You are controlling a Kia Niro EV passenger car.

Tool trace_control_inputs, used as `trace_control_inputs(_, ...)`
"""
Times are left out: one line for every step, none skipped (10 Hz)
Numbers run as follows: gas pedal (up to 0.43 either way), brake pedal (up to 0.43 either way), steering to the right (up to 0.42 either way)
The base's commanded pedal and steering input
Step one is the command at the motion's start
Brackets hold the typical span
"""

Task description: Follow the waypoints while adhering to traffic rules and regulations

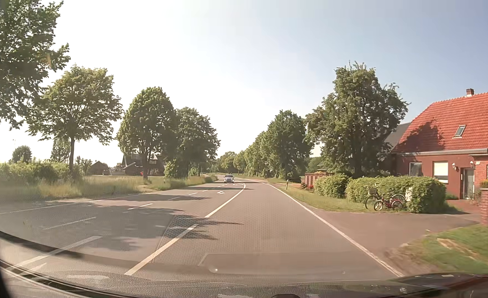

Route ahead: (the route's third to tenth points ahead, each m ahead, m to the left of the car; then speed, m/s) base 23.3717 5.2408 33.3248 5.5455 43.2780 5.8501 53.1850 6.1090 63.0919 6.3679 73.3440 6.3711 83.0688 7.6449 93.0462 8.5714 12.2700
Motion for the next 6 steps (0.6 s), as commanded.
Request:
trace_control_inputs(0.48, 0.0, -0.002)
trace_control_inputs(0.48, 0.0, -0.002)
trace_control_inputs(0.48, 0.0, -0.003)
trace_control_inputs(0.48, 0.0, -0.003)
trace_control_inputs(0.48, 0.0, -0.003)
trace_control_inputs(0.469, 0.0, -0.003)
